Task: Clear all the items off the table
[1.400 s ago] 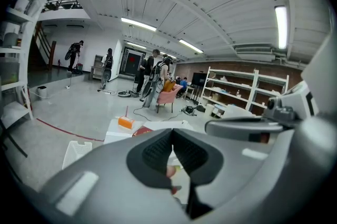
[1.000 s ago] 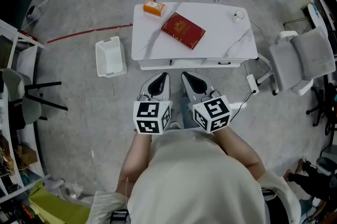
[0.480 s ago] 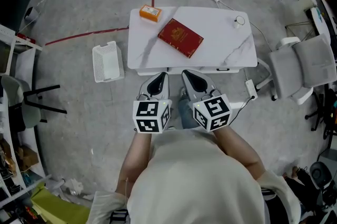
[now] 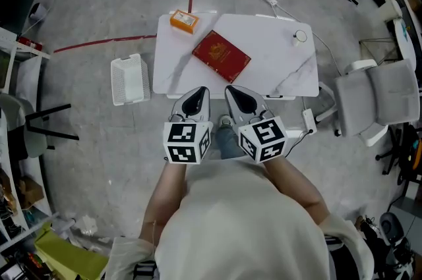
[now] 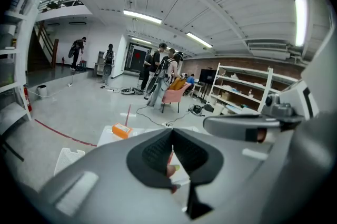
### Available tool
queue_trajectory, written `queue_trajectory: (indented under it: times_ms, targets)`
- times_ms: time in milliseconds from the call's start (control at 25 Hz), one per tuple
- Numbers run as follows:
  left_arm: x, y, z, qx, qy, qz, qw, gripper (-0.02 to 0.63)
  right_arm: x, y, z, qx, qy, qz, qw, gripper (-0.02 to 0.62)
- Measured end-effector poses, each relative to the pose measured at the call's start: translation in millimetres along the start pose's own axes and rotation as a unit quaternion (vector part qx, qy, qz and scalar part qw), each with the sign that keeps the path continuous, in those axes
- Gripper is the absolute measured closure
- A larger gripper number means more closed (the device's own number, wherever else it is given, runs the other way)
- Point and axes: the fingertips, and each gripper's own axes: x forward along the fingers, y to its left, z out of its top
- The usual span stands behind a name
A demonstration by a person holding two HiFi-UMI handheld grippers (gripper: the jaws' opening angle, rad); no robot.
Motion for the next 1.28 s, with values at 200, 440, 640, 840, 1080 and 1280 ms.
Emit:
queue_trajectory:
  times_ms: [200, 440, 640, 840, 1080, 1280]
  targets:
    - [33.4, -2.3, 15.3, -0.010, -0.001, 0.002, 0.9999, 0.597, 17.4, -33.0, 8.5, -0.004, 0.010, 0.006, 1.000, 0.597]
    - [70.6, -3.0, 29.2, -0.015, 0.001, 0.010, 0.9998, 0.597, 38.1, -67.1, 16.9, -0.009, 0.022, 0.016, 1.000, 0.597]
    - [97.2, -2.1, 31.7, -0.027, 0.004, 0.023, 0.9994, 0.597, 53.9, -91.3, 18.2, -0.017, 0.033, 0.028, 0.999, 0.597]
    - [119.9, 4.6, 33.1, -0.038, 0.009, 0.042, 0.9984, 0.597, 68.3, -113.5, 16.1, -0.020, 0.047, 0.038, 0.998, 0.597]
    - [138.1, 8.9, 31.1, -0.044, 0.021, 0.055, 0.9973, 0.597, 81.8, -134.3, 9.6, -0.015, 0.065, 0.042, 0.997, 0.597]
    - [151.6, 20.3, 23.4, -0.050, 0.028, 0.069, 0.9960, 0.597, 96.0, -149.6, 2.5, -0.012, 0.079, 0.034, 0.996, 0.597]
